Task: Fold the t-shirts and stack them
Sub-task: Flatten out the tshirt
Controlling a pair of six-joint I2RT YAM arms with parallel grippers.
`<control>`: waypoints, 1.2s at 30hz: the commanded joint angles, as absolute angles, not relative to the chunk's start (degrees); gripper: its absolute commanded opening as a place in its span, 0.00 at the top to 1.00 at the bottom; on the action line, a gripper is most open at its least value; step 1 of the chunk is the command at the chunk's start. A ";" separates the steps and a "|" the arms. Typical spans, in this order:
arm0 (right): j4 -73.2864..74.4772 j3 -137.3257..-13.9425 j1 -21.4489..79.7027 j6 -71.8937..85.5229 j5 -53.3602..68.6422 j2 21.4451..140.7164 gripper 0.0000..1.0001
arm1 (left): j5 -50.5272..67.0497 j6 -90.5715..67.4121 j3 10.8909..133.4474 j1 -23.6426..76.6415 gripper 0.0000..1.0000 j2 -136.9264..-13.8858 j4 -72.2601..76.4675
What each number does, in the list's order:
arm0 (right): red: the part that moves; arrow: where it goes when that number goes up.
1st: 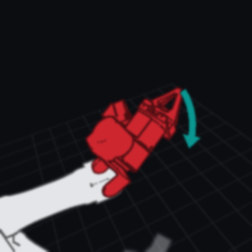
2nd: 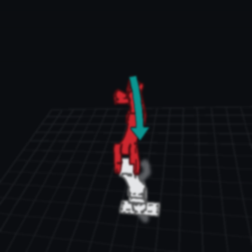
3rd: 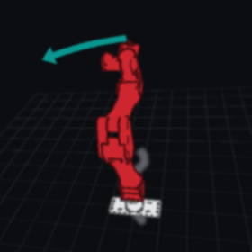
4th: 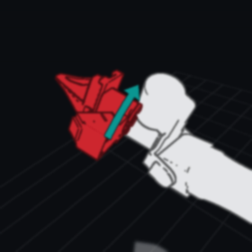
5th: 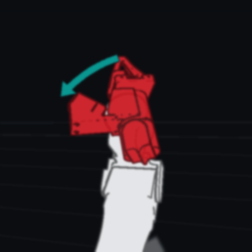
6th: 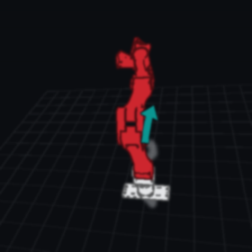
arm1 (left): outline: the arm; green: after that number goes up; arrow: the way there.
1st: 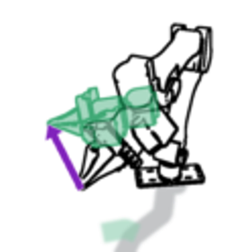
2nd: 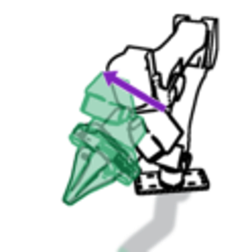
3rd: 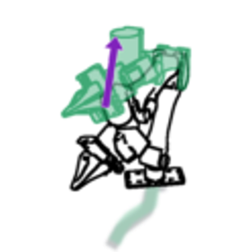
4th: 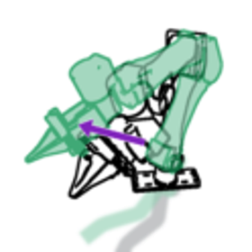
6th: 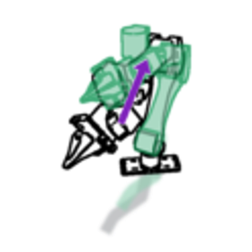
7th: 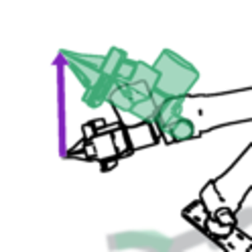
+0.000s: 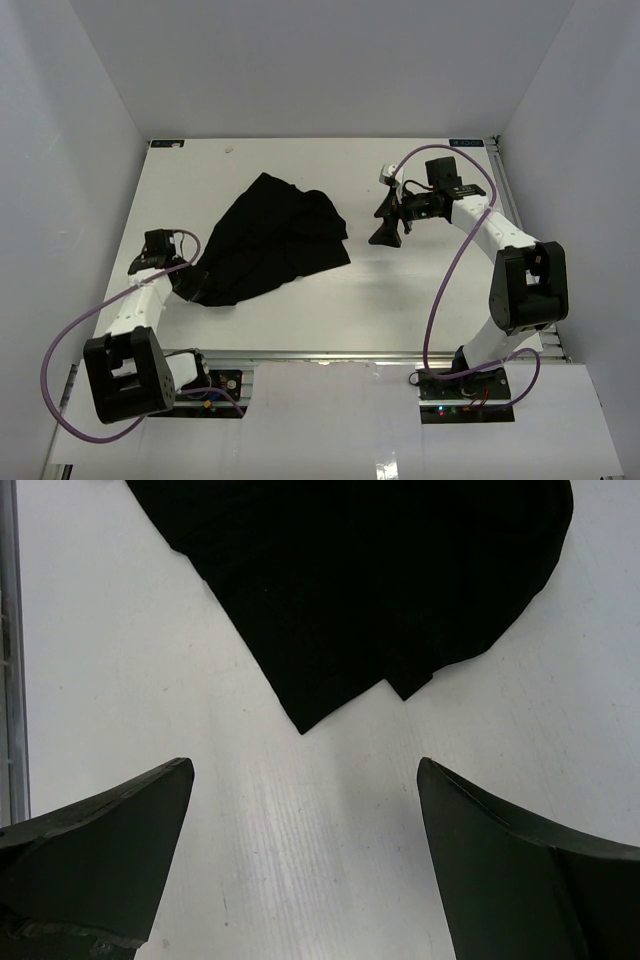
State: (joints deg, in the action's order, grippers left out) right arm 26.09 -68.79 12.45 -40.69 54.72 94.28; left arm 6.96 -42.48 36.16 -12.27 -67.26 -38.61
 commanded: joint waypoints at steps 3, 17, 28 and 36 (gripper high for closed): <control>26.81 -69.43 12.48 -41.83 55.02 92.90 0.00 | 9.75 -42.36 40.07 -12.66 0.86 -63.55 -39.81; 24.09 -71.54 12.74 -38.15 56.34 93.43 0.00 | 14.41 -41.84 58.53 -12.66 0.92 -61.61 -44.38; 5.46 -73.11 15.29 -11.27 55.99 97.29 0.04 | 14.59 -36.39 69.33 -12.66 0.92 -62.14 -44.21; 0.62 -77.43 16.79 3.68 50.36 102.65 0.05 | 14.85 -32.52 77.42 -12.66 0.92 -62.31 -43.07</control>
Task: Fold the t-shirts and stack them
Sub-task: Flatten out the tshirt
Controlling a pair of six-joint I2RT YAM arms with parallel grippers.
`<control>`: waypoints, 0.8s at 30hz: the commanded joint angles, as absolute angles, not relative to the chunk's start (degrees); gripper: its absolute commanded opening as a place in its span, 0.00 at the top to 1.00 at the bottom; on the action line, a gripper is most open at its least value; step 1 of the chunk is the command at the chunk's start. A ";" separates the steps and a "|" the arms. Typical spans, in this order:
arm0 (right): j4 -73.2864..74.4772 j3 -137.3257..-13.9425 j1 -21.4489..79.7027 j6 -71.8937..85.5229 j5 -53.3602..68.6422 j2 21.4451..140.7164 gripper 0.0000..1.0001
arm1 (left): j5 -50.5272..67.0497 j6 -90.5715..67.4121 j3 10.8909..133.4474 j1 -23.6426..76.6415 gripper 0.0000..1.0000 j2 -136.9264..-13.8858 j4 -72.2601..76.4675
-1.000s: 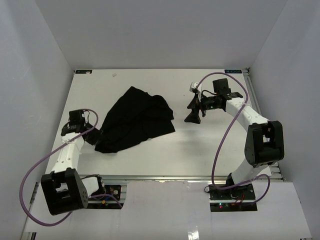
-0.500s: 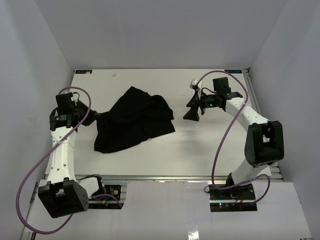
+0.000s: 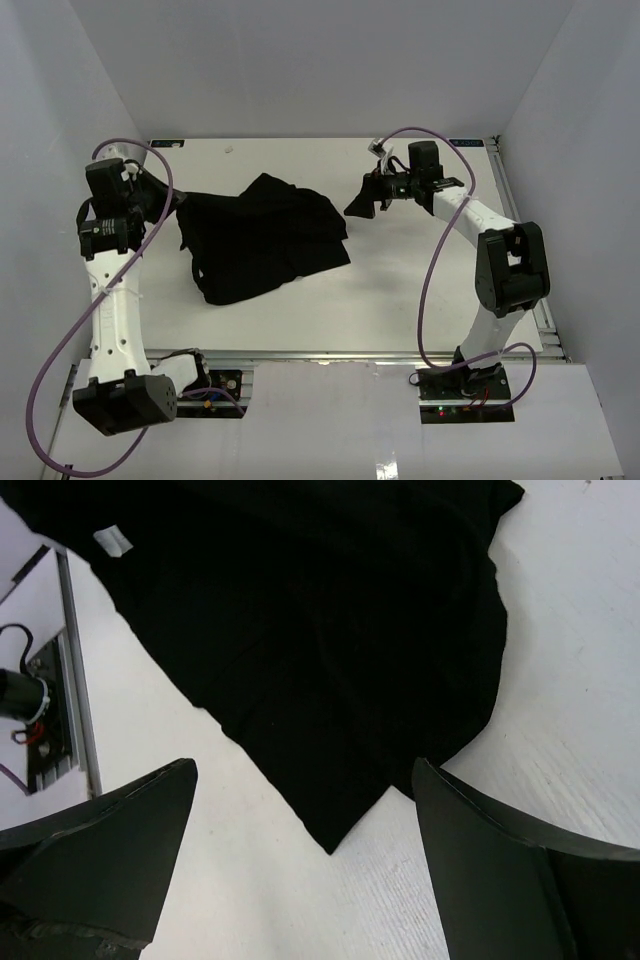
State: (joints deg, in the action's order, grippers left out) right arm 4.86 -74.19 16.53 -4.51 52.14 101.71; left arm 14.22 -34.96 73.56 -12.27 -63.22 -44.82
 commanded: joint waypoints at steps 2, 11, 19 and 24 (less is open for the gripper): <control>-1.30 -77.78 16.87 6.32 50.54 103.44 0.05 | 15.20 -32.17 79.18 -12.57 0.92 -62.75 -42.98; -8.69 -76.99 17.31 5.46 57.38 105.91 0.02 | 15.64 -31.82 78.75 -12.66 0.92 -62.84 -42.72; -4.59 -83.91 18.28 -2.26 56.79 112.14 0.00 | 15.21 -31.73 77.43 -12.66 0.92 -61.96 -42.80; 9.47 -92.97 22.06 -7.82 39.06 117.50 0.00 | 14.50 -31.73 76.82 -12.66 0.92 -61.44 -42.89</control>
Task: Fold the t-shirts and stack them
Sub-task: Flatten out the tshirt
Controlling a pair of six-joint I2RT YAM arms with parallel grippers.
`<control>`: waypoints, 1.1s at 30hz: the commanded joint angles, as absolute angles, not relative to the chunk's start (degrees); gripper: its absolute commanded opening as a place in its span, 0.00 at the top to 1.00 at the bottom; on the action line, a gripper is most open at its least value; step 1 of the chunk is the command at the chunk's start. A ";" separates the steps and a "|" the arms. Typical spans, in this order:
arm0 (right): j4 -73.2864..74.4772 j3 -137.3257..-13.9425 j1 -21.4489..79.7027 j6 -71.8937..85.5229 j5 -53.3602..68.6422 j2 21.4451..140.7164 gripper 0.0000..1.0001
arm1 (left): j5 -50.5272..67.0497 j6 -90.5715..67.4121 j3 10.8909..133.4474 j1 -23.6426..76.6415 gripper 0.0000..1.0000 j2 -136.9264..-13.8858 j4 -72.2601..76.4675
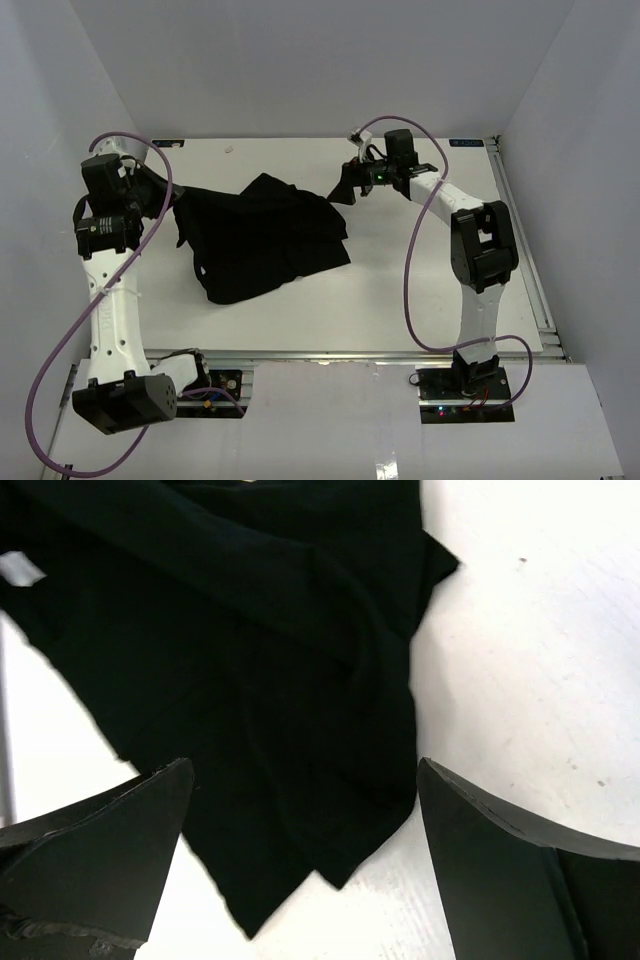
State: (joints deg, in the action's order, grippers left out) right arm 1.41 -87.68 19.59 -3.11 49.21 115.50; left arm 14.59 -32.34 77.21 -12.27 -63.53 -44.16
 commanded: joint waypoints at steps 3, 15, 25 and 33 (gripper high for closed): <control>9.06 -94.48 22.41 -5.98 38.32 119.71 0.00 | 13.01 -31.73 77.34 -12.66 0.92 -61.00 -43.77; 3.78 -85.34 21.27 -14.50 50.44 113.73 0.00 | 9.58 -31.73 91.57 -12.66 0.92 -64.15 -46.58; 1.68 -84.55 21.27 -10.12 49.31 115.40 0.00 | 10.02 -31.11 93.08 -12.66 0.92 -64.87 -46.85; 1.75 -89.28 22.23 -8.79 46.24 119.96 0.00 | 9.41 -31.20 96.33 -12.57 0.92 -65.04 -47.99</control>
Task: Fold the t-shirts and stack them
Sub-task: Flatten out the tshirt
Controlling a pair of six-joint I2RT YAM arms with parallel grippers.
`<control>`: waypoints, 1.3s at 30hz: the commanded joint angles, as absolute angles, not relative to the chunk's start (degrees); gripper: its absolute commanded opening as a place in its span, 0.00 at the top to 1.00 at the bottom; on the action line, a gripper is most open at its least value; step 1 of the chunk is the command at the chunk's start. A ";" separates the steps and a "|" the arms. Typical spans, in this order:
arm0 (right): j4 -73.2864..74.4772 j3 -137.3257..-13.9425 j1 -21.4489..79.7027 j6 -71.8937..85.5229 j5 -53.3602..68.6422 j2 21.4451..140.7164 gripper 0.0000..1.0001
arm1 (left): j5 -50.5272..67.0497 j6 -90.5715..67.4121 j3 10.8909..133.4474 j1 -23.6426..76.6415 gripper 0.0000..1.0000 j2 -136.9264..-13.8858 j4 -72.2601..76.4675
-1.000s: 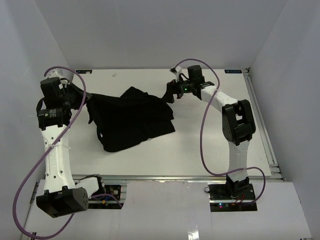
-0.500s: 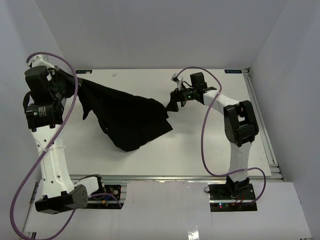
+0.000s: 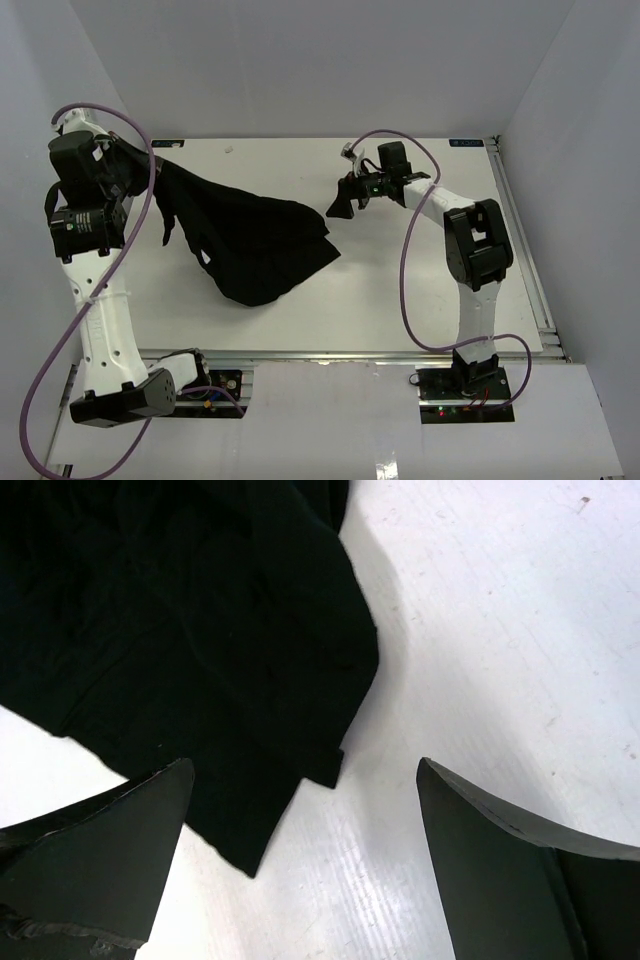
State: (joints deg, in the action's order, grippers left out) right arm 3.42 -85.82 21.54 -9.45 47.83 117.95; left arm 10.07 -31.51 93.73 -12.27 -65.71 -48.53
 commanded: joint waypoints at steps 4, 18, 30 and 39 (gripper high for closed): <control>3.95 -93.33 23.46 -7.56 44.39 124.00 0.06 | 9.05 -32.16 94.40 -12.66 0.92 -63.90 -47.99; 6.94 -99.05 26.01 -5.18 41.39 131.04 0.16 | 9.05 -32.52 92.37 -12.57 0.92 -63.28 -47.99; 7.73 -92.73 26.10 -8.88 48.25 128.67 0.19 | 8.97 -32.26 91.58 -12.57 0.92 -63.46 -47.64; 10.98 -92.90 26.02 -13.18 50.63 129.64 0.26 | 8.97 -32.43 90.88 -12.66 0.92 -62.67 -47.55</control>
State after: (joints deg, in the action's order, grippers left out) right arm 8.27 -93.21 25.91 -10.31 48.90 130.74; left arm 9.45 -32.36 91.20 -12.27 -64.77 -49.06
